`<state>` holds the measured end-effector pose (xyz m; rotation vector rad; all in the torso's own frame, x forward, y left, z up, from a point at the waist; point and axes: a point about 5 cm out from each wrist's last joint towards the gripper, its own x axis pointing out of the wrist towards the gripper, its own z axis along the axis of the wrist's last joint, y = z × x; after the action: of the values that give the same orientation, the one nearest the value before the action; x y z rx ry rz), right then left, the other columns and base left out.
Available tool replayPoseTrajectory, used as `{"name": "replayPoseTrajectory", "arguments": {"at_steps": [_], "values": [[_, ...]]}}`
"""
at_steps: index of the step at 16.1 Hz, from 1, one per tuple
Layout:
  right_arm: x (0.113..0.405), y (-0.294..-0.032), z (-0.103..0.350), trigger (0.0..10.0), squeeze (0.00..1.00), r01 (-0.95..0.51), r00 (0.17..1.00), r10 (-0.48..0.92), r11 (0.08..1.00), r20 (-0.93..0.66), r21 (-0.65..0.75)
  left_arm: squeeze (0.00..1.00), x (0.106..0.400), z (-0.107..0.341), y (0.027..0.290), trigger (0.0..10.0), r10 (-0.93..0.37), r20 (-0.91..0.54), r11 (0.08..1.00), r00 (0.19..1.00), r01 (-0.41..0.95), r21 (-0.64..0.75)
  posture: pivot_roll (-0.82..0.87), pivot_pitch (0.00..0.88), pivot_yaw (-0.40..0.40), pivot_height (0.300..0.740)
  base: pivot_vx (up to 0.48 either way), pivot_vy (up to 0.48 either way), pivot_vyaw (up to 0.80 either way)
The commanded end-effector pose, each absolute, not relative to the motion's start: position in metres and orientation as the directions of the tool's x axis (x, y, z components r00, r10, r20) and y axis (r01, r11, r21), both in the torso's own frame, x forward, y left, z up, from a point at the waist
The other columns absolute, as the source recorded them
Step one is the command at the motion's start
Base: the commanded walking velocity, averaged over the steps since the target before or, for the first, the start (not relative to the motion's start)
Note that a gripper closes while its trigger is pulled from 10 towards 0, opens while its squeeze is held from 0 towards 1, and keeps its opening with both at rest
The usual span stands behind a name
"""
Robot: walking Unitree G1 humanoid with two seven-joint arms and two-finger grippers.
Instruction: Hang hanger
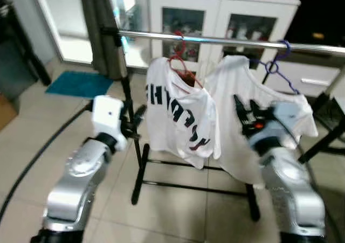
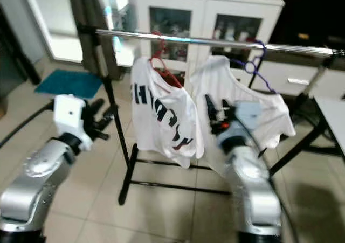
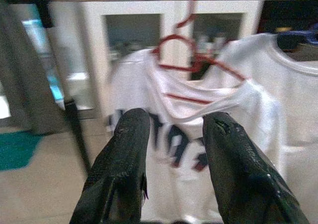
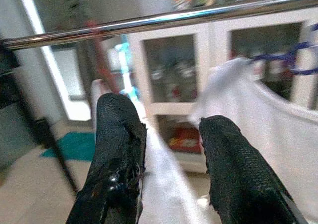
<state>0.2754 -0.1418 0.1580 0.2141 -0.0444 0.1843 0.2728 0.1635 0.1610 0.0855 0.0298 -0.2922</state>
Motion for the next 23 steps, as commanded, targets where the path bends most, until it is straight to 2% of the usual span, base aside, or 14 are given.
{"name": "replayPoseTrajectory", "arguments": {"at_steps": [1,6,15,19,21,23], "values": [[0.278,-0.143,0.163,10.0,0.00,-0.179,0.983,0.169,0.965,0.071,0.189,0.00,0.275,0.164,0.164,10.0,-0.283,-0.026,0.954,0.959,0.284,0.099,-0.05,0.000,0.012,0.740,0.000,-0.382,0.80],[0.279,-0.146,0.158,10.0,0.00,-0.127,0.992,0.118,0.956,0.050,0.266,0.00,0.279,0.165,0.167,10.0,-0.292,-0.030,0.947,0.956,0.294,0.133,-0.04,0.000,0.035,0.740,0.000,-0.325,0.00],[0.275,-0.149,0.151,10.0,0.00,-0.142,0.989,0.147,0.963,-0.004,0.230,0.00,0.279,0.167,0.163,10.0,-0.348,-0.016,0.933,0.937,0.348,0.091,-0.05,0.000,0.040,0.740,0.000,0.000,0.00],[0.277,-0.149,0.153,10.0,0.00,-0.143,0.989,0.146,0.972,-0.003,0.185,0.00,0.280,0.170,0.162,10.0,-0.363,-0.008,0.928,0.932,0.362,0.085,-0.05,0.000,0.041,0.740,0.310,0.000,0.33],[0.277,-0.150,0.153,10.0,0.00,-0.135,0.990,0.138,0.973,0.001,0.188,0.00,0.280,0.170,0.161,10.0,-0.371,-0.009,0.925,0.929,0.370,0.086,-0.05,0.000,0.044,0.740,0.352,0.000,0.74],[0.277,-0.152,0.155,10.0,0.00,-0.121,0.993,0.120,0.969,0.017,0.216,0.00,0.280,0.169,0.160,10.0,-0.387,-0.016,0.918,0.922,0.387,0.088,-0.05,0.000,0.049,0.740,0.360,0.000,0.00]]}}
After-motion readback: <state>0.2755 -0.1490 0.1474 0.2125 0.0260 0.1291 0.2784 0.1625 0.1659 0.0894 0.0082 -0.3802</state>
